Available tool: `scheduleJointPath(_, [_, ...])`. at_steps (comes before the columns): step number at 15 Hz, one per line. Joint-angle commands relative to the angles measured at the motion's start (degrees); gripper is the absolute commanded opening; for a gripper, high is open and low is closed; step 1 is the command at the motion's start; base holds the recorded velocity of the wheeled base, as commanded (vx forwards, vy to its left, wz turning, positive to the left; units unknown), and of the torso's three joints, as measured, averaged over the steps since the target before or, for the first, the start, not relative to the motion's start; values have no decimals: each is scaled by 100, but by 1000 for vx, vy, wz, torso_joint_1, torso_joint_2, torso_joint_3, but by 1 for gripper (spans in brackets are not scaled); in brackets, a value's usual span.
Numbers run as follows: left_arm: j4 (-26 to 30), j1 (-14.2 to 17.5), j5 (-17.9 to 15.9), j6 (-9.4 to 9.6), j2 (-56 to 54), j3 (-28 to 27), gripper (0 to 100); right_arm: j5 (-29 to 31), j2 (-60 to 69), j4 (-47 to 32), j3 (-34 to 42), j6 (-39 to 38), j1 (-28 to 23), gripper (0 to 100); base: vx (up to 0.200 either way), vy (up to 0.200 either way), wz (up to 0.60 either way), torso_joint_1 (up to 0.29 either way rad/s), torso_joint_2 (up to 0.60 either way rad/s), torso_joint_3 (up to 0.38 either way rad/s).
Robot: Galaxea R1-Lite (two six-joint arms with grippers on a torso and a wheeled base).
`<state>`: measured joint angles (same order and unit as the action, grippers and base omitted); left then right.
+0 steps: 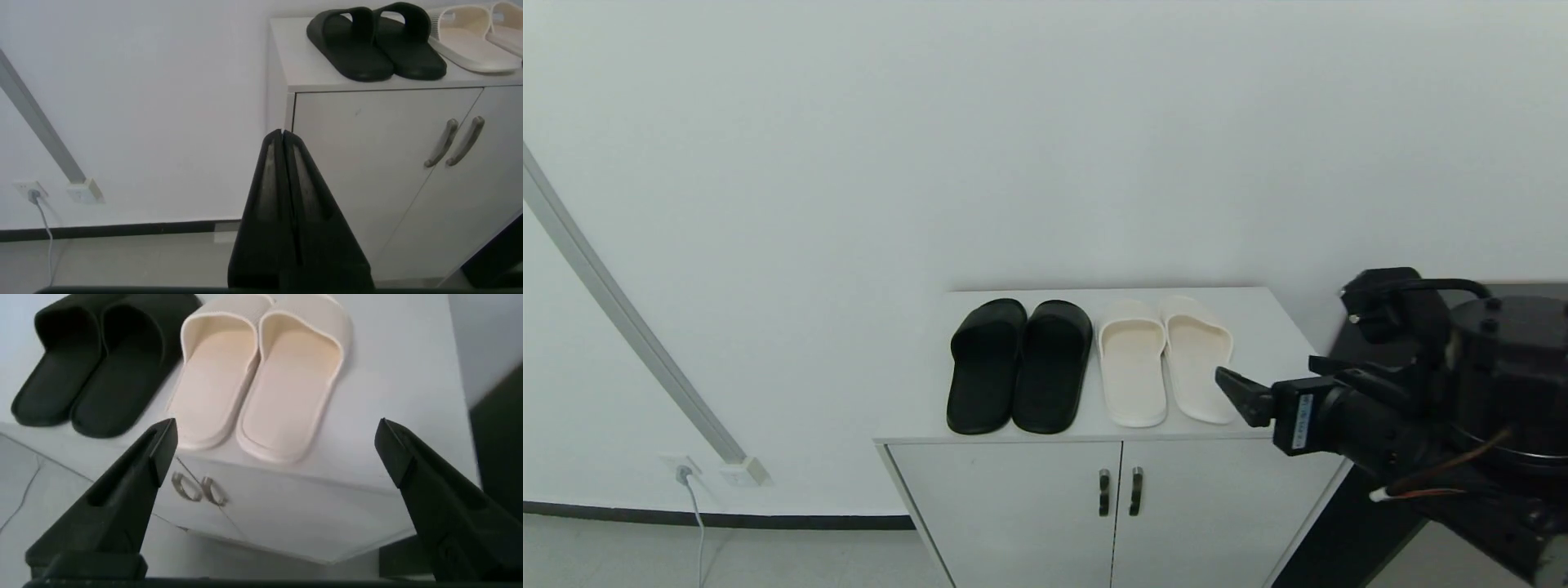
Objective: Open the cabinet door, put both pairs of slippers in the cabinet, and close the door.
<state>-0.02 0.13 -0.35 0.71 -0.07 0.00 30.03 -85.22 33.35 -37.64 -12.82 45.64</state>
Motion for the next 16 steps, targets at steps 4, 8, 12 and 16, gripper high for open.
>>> scheduleJointPath(4, [2, 4, 0, 0, 7, 0, 0, 381, -1647, 303, -1157, -203, 15, 100, 0, 0, 0, 0, 0, 0])
scheduleJointPath(8, [2, 4, 0, -18, 7, 0, 0, 689, -2561, 312, -2045, -212, -47, 100, 0, 0, 0, 0, 0, 0])
scheduleJointPath(12, [2, 4, 0, -9, 7, 0, 0, 733, -3132, 312, -2458, -212, -214, 100, 0, 0, 0, 0, 0, 0])
scheduleJointPath(16, [2, 4, 0, -18, 7, 0, 0, 724, -3483, 321, -2766, -203, -337, 100, 0, 0, 0, 0, 0, 0])
